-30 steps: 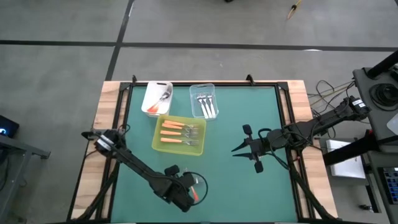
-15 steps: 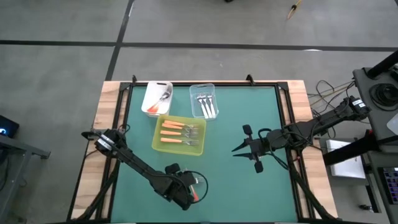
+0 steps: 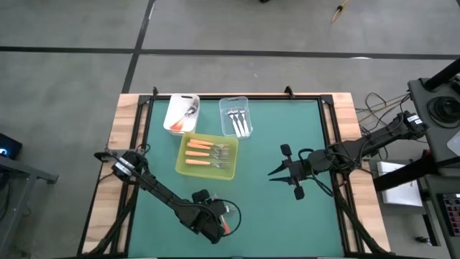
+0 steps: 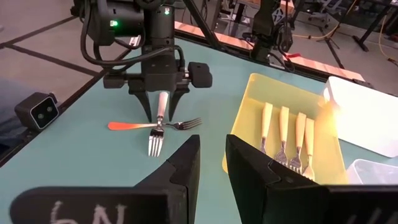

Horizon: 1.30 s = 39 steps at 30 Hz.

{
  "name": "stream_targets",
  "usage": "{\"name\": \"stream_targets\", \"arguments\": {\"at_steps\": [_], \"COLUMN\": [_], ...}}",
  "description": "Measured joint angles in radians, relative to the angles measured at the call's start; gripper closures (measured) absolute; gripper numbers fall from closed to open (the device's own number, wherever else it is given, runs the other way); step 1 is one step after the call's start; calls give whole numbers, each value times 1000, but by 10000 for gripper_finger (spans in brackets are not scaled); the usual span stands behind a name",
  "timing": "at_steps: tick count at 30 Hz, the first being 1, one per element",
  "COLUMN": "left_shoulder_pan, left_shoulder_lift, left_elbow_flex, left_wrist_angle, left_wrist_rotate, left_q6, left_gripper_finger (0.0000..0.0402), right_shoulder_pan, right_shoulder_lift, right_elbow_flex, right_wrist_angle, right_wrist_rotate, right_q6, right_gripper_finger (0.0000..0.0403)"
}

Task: Sort silverware by color (type)
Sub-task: Put the white fork into the transparent bin

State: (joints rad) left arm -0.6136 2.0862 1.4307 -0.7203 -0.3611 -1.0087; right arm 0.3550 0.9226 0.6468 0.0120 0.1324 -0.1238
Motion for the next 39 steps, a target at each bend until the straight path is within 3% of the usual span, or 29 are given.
{"name": "stream_targets", "arguments": {"at_steps": [20, 32, 39], "left_shoulder_pan": [0, -8, -6], "left_shoulder_lift": [0, -52, -170], "left_elbow_flex": [0, 64, 80], "left_wrist_angle": [3, -9, -10], "left_wrist_rotate": [1, 4, -146], "left_q6": [-3, 66, 149], "left_gripper_finger": [383, 390, 394], "right_shoulder_pan": [0, 0, 0], "right_shoulder_lift": [0, 0, 0], "right_elbow_flex": [0, 0, 0], "right_wrist_angle": [-1, -8, -8], "right_wrist_rotate": [0, 0, 0], "right_q6": [0, 0, 0], "right_gripper_finger": [335, 335, 335]}}
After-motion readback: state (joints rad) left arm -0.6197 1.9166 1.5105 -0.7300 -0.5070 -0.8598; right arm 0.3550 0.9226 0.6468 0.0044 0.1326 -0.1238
